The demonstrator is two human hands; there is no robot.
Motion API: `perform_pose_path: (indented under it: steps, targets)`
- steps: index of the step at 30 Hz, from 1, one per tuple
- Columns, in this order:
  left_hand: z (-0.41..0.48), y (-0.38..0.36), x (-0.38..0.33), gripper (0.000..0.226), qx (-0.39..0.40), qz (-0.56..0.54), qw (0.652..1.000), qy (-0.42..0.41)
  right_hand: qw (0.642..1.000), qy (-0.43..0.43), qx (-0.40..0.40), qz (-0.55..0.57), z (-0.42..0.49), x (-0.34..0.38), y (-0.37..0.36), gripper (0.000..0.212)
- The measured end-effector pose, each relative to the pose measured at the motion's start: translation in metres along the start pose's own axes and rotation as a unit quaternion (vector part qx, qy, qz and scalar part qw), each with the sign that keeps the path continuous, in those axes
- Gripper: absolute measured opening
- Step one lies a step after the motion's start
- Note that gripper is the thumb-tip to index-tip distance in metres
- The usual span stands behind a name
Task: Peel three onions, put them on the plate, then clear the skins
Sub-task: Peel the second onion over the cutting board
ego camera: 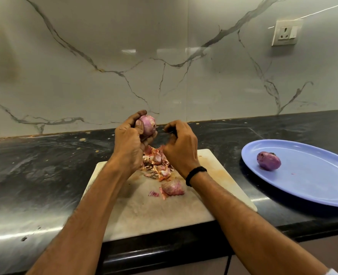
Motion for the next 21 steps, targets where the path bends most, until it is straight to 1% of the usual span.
perform_pose_path:
  steps: [3, 8, 11, 14, 21]
  targets:
    - [0.0, 0.002, -0.001, 0.032, -0.003, -0.003, 1.0, 0.008, 1.0, 0.007, -0.006, -0.001, -0.001, 0.001, 0.001, 0.019]
    - [-0.005, -0.004, -0.003, 0.033, 0.041, 0.03, 0.999, 0.004, 0.998, 0.045, -0.018, 0.033, -0.003, 0.009, 0.0, 0.01]
    - [-0.007, -0.006, -0.002, 0.034, 0.059, 0.043, 0.997, -0.001, 0.998, 0.04, -0.025, 0.039, -0.001, 0.007, 0.002, 0.008]
    - [-0.007, -0.007, -0.002, 0.034, 0.06, 0.048, 0.997, -0.004, 0.998, 0.038, -0.028, 0.048, 0.0, 0.006, 0.003, 0.009]
    - [-0.005, -0.007, -0.003, 0.028, 0.091, 0.075, 0.992, -0.034, 0.998, 0.021, -0.02, 0.063, 0.004, 0.0, 0.004, 0.009]
Point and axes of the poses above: each hand's wrist, its own z-axis towards the middle knuckle, its own y-axis out of the back of the hand, x = y × z, the point moved 6 cm from there along z, towards the middle knuckle, and after that the axes turned 10 degrees about -y, right-handed, at the moved point
